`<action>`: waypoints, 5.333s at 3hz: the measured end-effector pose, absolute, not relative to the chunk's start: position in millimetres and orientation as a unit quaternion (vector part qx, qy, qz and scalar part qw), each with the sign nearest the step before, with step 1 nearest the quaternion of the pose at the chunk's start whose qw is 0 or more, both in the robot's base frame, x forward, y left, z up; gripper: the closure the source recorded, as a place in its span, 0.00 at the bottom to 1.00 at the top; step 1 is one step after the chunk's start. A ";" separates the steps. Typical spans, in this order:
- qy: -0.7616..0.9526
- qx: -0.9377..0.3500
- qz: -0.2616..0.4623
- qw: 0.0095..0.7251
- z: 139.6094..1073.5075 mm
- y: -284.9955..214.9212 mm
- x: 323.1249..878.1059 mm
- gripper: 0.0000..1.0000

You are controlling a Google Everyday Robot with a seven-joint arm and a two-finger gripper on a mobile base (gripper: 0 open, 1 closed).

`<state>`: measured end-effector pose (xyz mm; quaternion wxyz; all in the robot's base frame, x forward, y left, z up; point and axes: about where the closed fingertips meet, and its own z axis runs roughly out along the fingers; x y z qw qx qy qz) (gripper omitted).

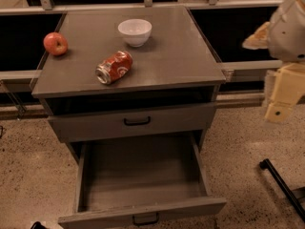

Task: Place coke can into middle drawer

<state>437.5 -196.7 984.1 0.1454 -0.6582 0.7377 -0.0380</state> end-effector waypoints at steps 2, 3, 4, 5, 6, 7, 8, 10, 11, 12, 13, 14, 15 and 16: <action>0.603 -0.782 -0.049 0.148 998.0 -139.2 424.6 0.00; 0.588 -0.795 -0.065 0.134 999.5 -135.0 436.1 0.00; 0.521 -0.845 -0.082 0.086 965.7 -115.2 461.3 0.00; 0.430 -0.897 -0.095 0.044 925.2 -107.3 475.3 0.00; 0.426 -0.898 -0.096 0.047 927.3 -106.5 475.5 0.00; 0.381 -0.917 -0.105 0.047 925.6 -84.2 484.0 0.00; 0.320 -0.937 -0.130 0.051 929.5 -49.0 511.5 0.00; 0.235 -0.959 -0.150 0.060 931.8 35.3 566.2 0.00; 0.241 -0.960 -0.137 0.043 914.0 70.1 602.4 0.00; 0.251 -0.959 -0.129 0.035 898.8 90.3 625.0 0.00; 0.269 -0.955 -0.117 0.032 878.5 101.7 646.5 0.00; 0.279 -0.954 -0.104 0.027 861.6 107.8 659.1 0.17; 0.284 -0.954 -0.091 0.033 848.2 110.3 662.5 0.40; 0.284 -0.955 -0.063 0.050 837.4 111.5 656.6 0.63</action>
Offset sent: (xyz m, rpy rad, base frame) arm -0.0126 0.0482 0.0059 -0.0366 -0.0019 0.2531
